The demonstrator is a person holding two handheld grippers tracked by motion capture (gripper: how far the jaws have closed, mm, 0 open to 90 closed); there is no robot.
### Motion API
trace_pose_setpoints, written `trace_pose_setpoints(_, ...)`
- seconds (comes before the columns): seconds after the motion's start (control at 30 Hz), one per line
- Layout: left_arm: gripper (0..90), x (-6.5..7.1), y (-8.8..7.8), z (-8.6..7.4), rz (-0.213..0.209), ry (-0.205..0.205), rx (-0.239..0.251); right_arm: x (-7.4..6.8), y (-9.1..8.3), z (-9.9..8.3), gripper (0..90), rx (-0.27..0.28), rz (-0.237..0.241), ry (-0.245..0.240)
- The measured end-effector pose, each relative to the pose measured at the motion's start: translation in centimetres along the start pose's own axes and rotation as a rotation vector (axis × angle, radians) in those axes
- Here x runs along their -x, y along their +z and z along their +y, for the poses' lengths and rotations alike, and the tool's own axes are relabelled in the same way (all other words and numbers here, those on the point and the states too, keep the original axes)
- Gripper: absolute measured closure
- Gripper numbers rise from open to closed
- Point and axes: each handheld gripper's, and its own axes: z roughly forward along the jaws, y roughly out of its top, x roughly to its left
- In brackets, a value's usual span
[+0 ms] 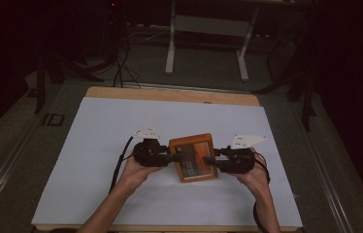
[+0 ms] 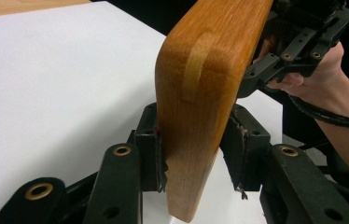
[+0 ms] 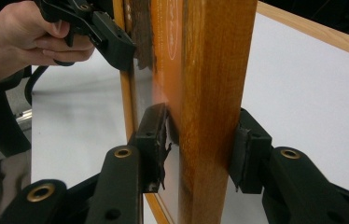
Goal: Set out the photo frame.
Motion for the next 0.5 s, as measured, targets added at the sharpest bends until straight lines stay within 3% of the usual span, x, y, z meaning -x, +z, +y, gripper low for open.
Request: trace_pose_setpoints(0.5,62.2,-0.6,-1.9,0.2,0.013,-0.033,0.05,-0.2,1.5,0.4,61.0,0.05,0.03,0.072)
